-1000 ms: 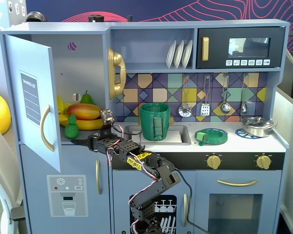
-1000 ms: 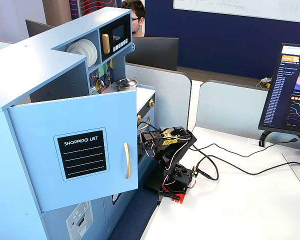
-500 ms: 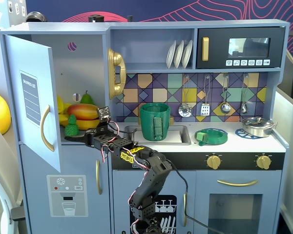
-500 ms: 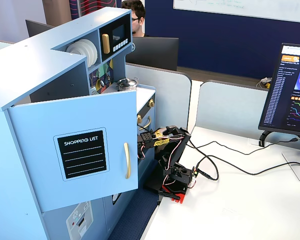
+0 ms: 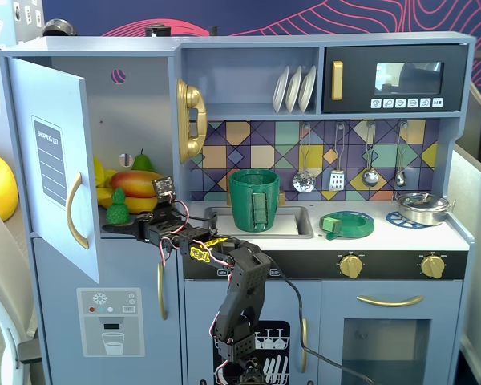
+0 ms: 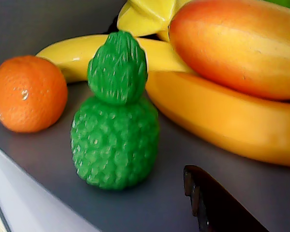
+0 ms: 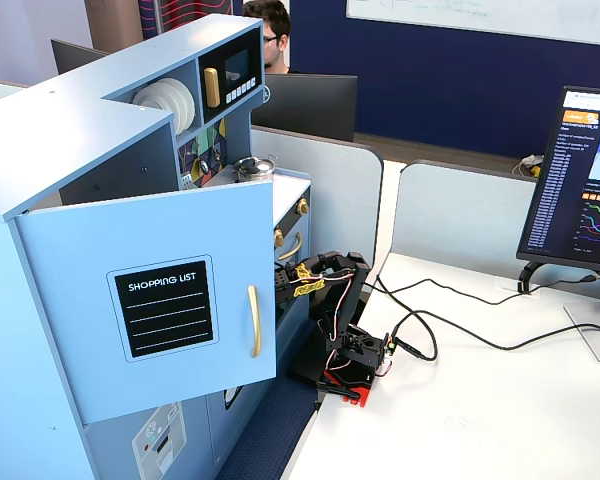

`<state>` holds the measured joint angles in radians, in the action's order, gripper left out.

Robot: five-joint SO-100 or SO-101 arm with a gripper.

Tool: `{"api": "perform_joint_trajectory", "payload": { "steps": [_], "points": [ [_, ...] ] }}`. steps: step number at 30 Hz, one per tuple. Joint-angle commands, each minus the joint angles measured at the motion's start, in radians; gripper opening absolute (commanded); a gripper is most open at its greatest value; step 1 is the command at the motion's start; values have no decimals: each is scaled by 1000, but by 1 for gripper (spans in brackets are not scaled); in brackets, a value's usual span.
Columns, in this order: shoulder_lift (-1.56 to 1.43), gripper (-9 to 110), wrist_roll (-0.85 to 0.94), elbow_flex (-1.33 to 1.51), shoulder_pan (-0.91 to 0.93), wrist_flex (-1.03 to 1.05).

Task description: Pick up the green pineapple from the left cabinet and place it in the green recipient

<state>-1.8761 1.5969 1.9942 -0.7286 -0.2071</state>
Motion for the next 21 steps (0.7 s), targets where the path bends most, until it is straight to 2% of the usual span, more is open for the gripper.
{"api": "perform_joint_trajectory", "payload": {
  "steps": [1,21],
  "points": [
    [34,52,21,-115,-14,-52],
    [319,51,46,-405,-5,-48]
  ]
}}
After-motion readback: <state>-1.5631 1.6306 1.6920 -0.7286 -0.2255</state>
